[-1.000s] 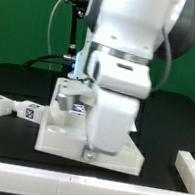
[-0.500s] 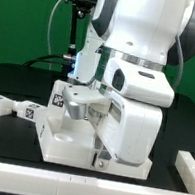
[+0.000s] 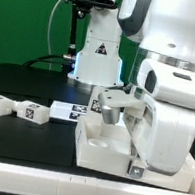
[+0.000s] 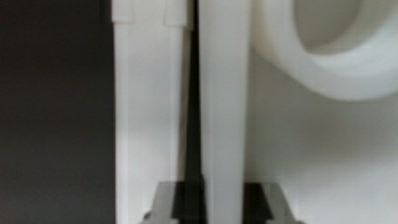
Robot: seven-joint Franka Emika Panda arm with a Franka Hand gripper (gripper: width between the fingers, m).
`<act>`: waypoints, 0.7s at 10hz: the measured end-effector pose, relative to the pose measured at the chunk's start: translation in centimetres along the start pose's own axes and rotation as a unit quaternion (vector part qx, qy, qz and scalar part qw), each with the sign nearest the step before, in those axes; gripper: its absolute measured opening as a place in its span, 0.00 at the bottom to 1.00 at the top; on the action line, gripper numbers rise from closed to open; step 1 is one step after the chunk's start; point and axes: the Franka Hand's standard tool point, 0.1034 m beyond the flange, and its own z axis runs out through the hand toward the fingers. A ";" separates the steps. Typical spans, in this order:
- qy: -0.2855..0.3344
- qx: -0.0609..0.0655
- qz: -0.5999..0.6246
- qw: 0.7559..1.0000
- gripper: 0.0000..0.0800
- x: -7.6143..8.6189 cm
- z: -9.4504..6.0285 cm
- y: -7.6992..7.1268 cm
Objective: Assemble square table
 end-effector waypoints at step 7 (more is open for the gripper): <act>0.001 0.009 0.024 1.000 0.06 0.8 0.6 0.6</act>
Offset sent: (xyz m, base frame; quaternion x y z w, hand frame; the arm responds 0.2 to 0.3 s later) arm 0.0000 0.0000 0.0000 0.0000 0.0000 0.0000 1.0000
